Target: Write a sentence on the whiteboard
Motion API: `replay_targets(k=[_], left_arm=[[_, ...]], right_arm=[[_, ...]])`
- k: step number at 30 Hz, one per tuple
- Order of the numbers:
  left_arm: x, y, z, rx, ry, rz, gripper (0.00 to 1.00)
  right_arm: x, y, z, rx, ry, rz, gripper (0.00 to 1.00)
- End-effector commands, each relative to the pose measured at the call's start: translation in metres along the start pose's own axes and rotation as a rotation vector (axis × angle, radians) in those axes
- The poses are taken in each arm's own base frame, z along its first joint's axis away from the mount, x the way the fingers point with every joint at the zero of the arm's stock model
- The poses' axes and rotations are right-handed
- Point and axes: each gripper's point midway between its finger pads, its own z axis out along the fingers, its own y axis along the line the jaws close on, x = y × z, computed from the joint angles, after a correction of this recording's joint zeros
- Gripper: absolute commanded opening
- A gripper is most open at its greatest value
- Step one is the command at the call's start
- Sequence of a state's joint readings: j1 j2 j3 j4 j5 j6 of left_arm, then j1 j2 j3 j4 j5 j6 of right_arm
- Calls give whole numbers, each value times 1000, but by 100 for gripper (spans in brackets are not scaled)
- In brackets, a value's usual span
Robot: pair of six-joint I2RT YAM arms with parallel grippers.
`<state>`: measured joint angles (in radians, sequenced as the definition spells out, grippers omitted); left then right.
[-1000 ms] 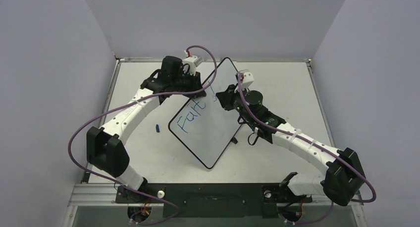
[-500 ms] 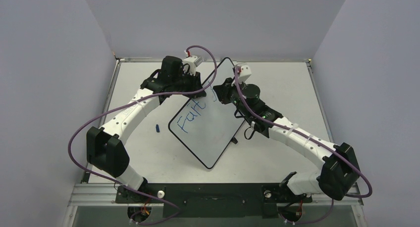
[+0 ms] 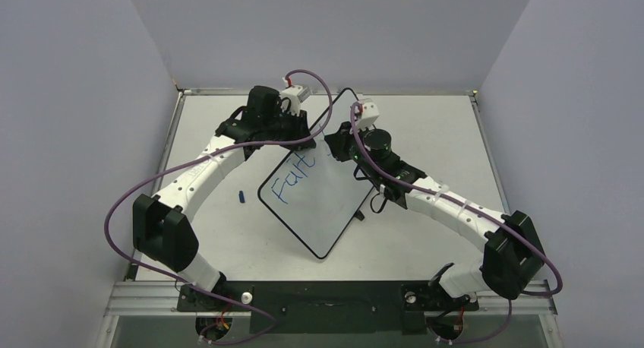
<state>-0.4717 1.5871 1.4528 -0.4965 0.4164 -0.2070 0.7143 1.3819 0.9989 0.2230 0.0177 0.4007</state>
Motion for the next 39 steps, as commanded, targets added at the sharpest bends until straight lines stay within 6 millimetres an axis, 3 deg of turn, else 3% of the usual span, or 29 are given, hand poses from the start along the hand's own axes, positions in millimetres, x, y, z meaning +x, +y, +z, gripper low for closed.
replay_targets(k=[1,20,24,32,39], left_arm=[[-46,-5,-21,-23,-171,126,0],[-45,-5,-21,-23,-170,127,0],[-46,-5,-21,-25,-171,129,0],[-46,-5,-22,-26,-173,131,0],[-46,-4,-22,-32,-175,132,0]], right_arm=[[-18,7,5,-24,-46,-5,0],[-29,-20,16,116,-35,-76,0],[-31,-18,10,107,-42,-74,0],[-58,-7,-11,53,-107,-35,0],[-64,-22,-18,97,-123,-35,0]])
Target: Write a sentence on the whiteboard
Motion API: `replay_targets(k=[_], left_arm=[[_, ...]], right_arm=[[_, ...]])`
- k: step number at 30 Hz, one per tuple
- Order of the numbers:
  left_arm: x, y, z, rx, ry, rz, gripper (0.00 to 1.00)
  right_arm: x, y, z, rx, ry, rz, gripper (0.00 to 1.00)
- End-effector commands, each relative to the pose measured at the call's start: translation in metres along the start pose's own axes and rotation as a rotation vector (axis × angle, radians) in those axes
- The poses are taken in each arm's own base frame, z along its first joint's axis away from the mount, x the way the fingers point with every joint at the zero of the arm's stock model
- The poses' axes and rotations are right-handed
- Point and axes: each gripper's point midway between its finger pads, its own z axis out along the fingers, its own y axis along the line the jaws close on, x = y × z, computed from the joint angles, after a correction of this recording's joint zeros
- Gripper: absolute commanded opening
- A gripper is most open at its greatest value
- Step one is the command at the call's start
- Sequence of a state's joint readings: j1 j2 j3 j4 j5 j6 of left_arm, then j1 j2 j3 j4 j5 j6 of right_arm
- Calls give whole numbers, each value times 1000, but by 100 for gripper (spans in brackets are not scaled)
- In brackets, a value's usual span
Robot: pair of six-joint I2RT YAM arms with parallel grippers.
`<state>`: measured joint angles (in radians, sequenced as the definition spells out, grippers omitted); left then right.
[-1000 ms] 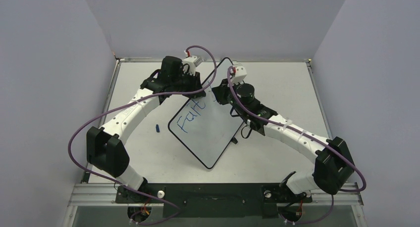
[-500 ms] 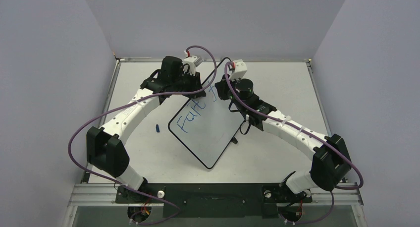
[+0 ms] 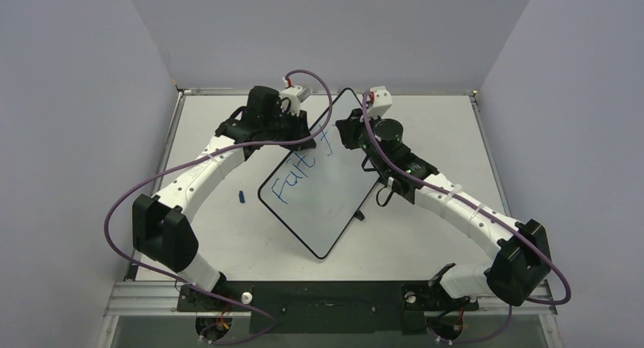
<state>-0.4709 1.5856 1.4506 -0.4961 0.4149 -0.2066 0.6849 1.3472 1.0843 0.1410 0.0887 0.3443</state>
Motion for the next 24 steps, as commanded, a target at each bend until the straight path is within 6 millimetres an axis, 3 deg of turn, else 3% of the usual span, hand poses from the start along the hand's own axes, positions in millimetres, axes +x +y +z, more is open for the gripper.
replay_targets(k=[1,9,24], left_arm=[[-47,-5,-23,-33,-179,133,0],[-48,-1,-26,-58,-193,142,0],[-44,9,-23,-111,-174,158,0]], right_arm=[[-19,-11,-8,20,-53,15,0],[-21,-33,-12,63,-60,22,0],[-9,-41,-10,31,-33,-6,0]])
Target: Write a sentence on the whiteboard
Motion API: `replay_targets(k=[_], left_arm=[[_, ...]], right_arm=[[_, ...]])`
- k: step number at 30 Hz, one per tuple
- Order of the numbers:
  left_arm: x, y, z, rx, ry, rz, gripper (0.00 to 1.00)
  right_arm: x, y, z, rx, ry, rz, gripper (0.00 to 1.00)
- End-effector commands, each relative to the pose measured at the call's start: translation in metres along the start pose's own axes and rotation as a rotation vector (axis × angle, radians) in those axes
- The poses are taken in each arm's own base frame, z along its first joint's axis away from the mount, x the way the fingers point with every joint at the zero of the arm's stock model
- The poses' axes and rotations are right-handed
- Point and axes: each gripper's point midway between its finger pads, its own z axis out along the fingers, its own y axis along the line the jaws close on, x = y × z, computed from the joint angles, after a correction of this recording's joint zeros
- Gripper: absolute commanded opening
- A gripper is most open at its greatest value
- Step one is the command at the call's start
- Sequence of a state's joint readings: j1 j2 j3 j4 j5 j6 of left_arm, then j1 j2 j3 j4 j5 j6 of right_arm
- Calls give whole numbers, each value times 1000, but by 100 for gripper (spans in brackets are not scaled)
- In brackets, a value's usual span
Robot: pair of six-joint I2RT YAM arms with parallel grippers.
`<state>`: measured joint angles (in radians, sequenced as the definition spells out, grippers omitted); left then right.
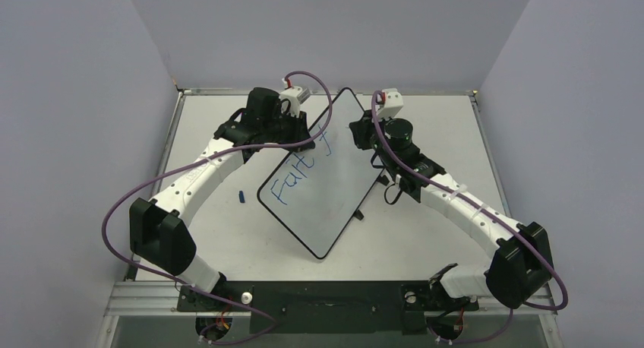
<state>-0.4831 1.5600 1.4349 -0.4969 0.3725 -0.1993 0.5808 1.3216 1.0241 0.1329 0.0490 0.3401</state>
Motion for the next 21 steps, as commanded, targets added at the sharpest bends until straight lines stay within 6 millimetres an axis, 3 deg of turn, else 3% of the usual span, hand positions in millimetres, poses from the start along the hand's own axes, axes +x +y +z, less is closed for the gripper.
replay_targets(k=[1,21], left_arm=[[-45,10,-18,-81,-163,139,0],[-43,12,-18,-92,-158,146,0]], right_arm=[[-18,3,-8,-40,-57,-8,0],[-12,23,-3,-150,-26,-16,0]])
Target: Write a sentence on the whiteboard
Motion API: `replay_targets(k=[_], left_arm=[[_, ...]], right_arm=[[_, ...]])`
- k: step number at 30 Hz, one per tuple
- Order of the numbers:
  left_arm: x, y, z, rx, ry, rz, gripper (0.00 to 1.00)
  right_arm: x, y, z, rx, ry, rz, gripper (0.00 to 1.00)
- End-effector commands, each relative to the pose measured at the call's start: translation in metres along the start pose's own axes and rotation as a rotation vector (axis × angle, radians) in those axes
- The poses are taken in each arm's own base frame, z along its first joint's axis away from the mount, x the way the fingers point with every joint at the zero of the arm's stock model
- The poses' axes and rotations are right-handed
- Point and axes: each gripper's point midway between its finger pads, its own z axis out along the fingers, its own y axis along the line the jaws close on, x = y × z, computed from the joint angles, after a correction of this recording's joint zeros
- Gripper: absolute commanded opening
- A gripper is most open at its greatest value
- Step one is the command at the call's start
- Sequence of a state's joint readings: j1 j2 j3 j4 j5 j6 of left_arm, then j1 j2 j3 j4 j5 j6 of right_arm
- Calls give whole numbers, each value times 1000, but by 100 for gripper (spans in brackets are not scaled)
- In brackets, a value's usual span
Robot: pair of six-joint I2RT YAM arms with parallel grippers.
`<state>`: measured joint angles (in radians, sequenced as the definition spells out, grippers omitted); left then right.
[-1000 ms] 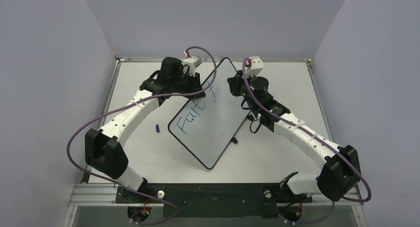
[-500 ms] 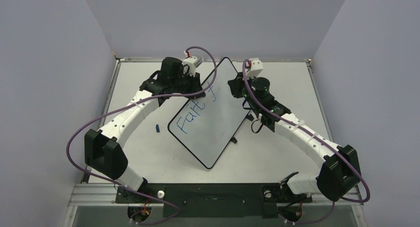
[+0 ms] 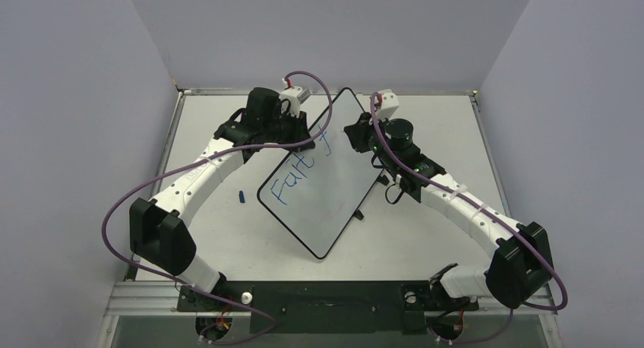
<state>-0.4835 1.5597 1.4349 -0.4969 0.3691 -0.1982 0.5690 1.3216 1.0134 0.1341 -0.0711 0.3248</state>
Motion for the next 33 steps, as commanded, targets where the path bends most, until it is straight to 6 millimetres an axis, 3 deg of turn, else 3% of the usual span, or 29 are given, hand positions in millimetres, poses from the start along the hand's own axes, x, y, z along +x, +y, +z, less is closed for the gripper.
replay_targets(k=[1,33], left_arm=[[-43,12,-19,-90,-156,145,0],[-44,11,-22,-98,-161,145,0]], right_arm=[[-22,11,0,-53,-65,-6,0],[-6,30,12,-97,-19,-34,0]])
